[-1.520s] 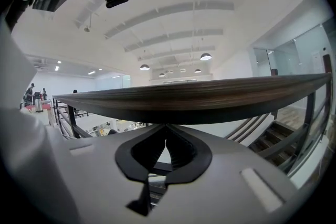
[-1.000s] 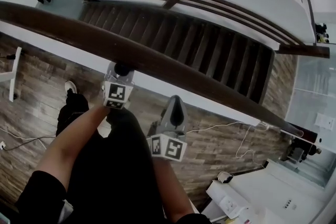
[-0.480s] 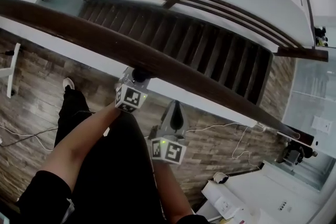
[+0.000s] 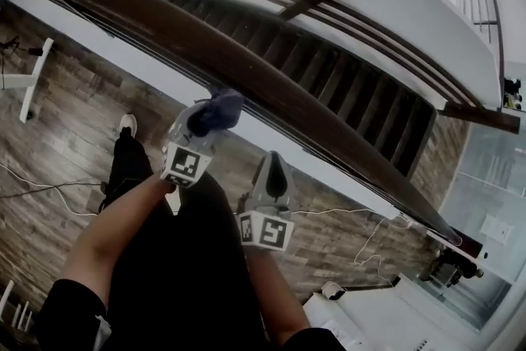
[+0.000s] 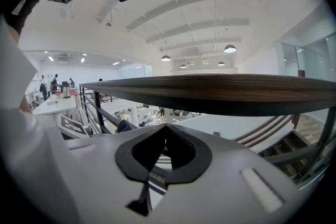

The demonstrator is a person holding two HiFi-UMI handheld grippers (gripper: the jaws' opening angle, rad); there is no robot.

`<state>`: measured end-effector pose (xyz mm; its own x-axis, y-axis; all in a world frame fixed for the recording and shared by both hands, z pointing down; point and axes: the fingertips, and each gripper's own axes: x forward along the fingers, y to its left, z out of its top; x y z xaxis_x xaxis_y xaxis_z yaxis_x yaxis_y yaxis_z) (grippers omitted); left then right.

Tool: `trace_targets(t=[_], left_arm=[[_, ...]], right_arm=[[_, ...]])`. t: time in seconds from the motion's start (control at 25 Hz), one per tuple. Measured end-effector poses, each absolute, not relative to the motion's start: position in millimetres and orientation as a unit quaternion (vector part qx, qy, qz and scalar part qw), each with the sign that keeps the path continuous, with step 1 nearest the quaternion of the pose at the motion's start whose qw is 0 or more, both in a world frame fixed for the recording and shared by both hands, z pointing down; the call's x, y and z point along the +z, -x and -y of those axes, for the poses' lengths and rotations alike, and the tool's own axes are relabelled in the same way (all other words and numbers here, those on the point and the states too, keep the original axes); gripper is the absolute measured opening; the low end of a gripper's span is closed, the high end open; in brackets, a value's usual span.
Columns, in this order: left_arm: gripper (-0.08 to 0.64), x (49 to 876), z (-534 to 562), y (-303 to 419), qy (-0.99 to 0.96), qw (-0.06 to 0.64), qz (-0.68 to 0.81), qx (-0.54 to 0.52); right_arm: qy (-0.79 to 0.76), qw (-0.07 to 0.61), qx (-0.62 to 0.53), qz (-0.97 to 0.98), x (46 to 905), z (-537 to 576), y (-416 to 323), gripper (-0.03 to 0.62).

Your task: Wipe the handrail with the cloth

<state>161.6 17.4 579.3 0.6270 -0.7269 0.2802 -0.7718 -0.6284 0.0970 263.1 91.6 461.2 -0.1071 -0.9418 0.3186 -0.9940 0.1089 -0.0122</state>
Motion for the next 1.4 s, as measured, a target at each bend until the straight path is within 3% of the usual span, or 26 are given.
trace_targets(t=[0.44,0.92,1.12,1.4], left_arm=[[0.079,604.9,9.8,23.5,-0.854,0.132,0.481,0.150],[0.080,633.4,78.8,139.1,-0.840,0.141,0.502,0.152],[0.080,654.0,115.0,178.6,-0.824,0.143,0.527,0.152],[0.080,675.3,170.2,234.1,-0.809,0.120,0.560,0.132]], right_arm=[[-0.623,0.121,0.099,0.766,446.8,-79.6,-147.4,0.003],[-0.605,0.116,0.046,0.787,401.6,-60.1,-10.6,0.003],[-0.589,0.126,0.023,0.798,390.8,-57.3,9.0,0.003],[-0.624,0.081,0.056,0.775,409.4,-28.9,13.1,0.003]])
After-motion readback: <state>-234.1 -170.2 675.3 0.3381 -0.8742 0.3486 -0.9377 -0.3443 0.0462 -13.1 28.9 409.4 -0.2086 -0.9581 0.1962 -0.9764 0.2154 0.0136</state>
